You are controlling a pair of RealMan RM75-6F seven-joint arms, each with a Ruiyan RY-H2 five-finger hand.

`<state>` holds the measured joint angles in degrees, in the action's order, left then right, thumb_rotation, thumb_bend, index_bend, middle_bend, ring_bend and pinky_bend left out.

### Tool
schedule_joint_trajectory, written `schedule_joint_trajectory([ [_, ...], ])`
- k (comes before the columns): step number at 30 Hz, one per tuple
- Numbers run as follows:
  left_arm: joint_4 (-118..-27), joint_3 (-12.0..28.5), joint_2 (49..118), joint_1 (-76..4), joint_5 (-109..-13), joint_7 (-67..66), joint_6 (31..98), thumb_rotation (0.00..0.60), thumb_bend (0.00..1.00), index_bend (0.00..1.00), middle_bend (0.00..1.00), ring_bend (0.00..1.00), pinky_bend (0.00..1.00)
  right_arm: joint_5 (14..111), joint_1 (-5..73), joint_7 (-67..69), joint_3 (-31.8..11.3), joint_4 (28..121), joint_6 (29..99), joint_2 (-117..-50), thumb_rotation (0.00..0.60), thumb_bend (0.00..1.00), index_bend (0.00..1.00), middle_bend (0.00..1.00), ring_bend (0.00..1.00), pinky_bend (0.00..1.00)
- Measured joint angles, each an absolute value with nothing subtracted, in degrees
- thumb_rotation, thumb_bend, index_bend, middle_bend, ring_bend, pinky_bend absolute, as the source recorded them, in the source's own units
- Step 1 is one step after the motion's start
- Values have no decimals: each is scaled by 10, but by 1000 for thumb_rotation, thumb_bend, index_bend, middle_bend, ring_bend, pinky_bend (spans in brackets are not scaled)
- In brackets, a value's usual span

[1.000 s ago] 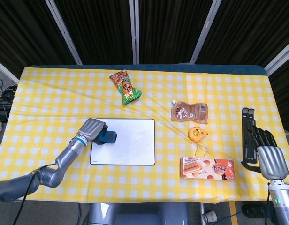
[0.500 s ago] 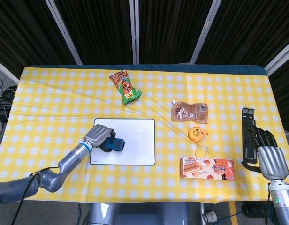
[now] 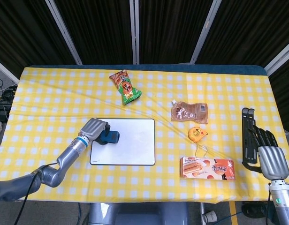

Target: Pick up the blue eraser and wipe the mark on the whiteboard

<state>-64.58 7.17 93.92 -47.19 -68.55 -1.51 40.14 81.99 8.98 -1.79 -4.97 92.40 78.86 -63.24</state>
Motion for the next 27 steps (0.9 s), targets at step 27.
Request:
schedule_joint_trajectory([
  [27,-757,87,926,-492,-712,-25,427,600,198,550,476,498,585,821,87,-8,-51,924,793,-627,600,0,0,0,0,0],
])
